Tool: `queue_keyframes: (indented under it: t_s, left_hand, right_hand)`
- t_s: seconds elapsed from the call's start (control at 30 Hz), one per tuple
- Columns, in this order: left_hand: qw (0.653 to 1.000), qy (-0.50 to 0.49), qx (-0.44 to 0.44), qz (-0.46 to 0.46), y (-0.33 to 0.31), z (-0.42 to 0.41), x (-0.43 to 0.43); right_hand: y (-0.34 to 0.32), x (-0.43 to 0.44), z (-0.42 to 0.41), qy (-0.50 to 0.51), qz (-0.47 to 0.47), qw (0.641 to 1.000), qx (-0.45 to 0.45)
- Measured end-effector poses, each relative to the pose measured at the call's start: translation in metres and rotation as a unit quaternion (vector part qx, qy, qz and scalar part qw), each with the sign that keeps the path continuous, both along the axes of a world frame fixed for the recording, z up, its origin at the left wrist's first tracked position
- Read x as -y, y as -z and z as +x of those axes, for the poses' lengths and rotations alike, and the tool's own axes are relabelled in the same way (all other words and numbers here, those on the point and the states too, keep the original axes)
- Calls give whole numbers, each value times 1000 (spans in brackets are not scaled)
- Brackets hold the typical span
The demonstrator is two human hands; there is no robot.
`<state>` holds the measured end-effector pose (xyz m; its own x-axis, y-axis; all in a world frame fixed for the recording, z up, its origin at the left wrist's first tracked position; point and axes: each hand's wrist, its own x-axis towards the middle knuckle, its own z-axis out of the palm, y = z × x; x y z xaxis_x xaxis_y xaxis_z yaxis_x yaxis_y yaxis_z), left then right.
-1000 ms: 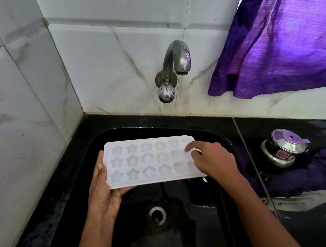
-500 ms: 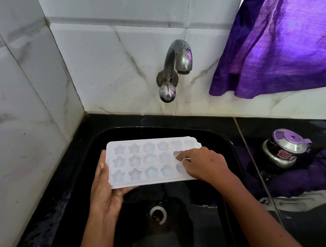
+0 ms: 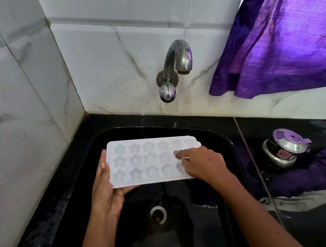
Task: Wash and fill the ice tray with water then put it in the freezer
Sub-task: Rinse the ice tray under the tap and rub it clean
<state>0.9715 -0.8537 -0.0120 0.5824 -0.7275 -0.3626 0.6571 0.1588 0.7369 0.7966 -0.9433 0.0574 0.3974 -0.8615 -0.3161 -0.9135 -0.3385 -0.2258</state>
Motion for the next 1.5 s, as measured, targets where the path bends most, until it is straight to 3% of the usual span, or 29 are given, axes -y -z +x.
queue_keyframes:
  t_s: [0.37, 1.5]
  left_hand:
    - [1000, 3, 3, 2, -1, -3, 2]
    - [1000, 3, -6, -3, -3, -6, -2]
  right_hand:
    - [-4, -3, 6, -7, -43, 997, 62]
    - [0, -6, 15, -31, -1, 999, 32]
